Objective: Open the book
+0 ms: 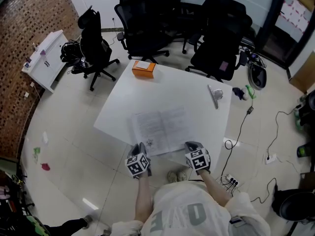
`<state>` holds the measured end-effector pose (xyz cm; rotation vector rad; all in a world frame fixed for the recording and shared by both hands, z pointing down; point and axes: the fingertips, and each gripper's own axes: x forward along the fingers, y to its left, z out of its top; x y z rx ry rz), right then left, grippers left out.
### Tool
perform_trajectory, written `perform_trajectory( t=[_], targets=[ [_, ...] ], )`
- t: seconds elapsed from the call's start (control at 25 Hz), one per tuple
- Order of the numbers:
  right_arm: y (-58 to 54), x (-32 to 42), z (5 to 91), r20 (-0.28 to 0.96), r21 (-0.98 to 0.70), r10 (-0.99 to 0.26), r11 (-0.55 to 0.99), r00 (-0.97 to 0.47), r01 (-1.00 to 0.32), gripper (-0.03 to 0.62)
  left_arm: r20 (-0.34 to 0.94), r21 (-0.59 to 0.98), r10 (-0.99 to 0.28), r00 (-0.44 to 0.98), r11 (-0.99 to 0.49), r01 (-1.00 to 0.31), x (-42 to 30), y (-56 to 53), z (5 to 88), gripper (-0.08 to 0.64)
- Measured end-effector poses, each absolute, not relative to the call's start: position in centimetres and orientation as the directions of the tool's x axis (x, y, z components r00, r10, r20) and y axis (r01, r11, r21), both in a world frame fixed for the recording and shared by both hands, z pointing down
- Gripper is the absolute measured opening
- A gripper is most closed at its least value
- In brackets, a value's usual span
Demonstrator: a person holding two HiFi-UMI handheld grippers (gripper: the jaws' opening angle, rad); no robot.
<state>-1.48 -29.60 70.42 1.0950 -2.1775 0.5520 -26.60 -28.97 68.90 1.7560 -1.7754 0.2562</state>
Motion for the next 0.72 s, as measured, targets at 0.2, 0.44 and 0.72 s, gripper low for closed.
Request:
perform_trajectory(
  t=[0.2, 0.44, 0.72],
  targets=[
    [-29.3, -1.2, 71.3, 0.711, -0.074, -0.543, 0.573, -0.446, -0.816, 0.005, 0.53, 0.161, -0.848, 0.009, 0.09, -0.983, -26.2, -28.9, 69.7, 0.08],
    [-29.4, -1.1, 71.6, 0.706, -0.083, -0.545, 0.571, -0.453, -0.817, 0.005, 0.532, 0.035, -0.841, -0.101, 0.141, -0.989, -26.6, -28.7, 70.4, 0.142],
    [-29.4, -0.9, 71.4, 0.704, -0.101, -0.544, 0.559, -0.456, -0.823, 0.005, 0.515, 0.002, -0.847, -0.133, 0.156, -0.988, -27.3, -28.3, 69.9, 0.268]
  ],
)
